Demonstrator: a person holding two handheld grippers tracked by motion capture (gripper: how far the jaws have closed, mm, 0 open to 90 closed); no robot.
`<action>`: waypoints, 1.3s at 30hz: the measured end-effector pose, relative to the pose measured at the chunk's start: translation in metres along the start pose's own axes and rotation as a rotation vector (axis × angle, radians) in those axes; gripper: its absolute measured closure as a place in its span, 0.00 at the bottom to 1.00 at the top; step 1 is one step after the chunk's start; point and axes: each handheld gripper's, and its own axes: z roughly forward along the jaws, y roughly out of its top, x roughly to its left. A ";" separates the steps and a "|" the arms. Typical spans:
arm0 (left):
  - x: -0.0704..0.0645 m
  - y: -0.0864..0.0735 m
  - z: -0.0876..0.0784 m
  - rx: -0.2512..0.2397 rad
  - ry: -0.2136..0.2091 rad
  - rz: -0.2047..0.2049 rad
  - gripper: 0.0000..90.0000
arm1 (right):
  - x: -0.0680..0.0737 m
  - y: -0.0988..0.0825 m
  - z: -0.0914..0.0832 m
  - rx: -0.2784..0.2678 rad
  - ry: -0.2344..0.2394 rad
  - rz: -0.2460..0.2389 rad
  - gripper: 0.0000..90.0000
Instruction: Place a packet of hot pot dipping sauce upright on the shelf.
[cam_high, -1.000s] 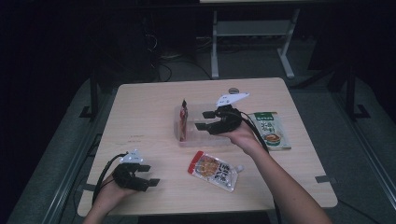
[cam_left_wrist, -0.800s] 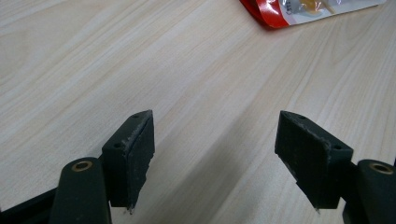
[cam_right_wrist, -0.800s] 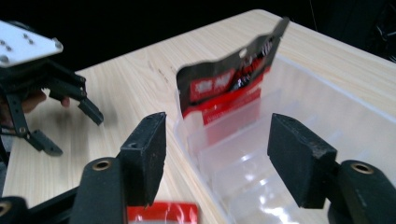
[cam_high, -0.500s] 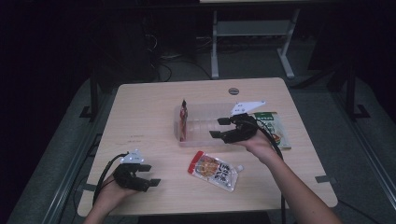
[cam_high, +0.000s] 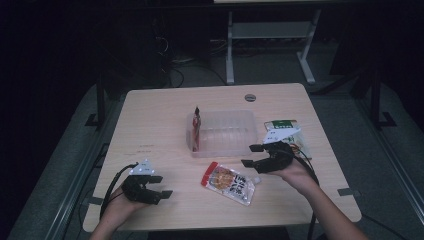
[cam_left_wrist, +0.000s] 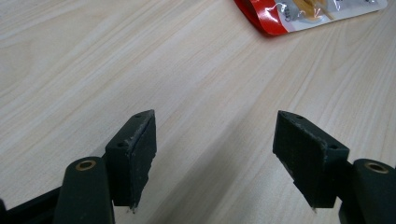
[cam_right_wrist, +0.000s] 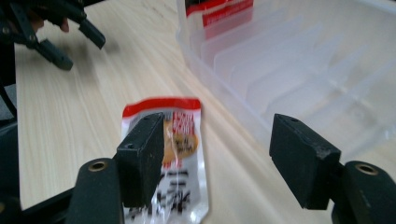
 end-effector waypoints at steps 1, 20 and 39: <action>0.000 0.000 0.000 0.006 -0.004 0.006 0.34 | 0.001 -0.004 -0.002 0.001 -0.002 0.012 0.39; -0.007 0.004 0.007 0.011 -0.012 0.025 0.38 | 0.025 -0.057 -0.010 0.122 0.079 0.015 0.85; -0.008 0.005 0.009 0.024 -0.017 0.035 0.38 | 0.007 -0.053 0.026 0.227 0.035 -0.030 1.00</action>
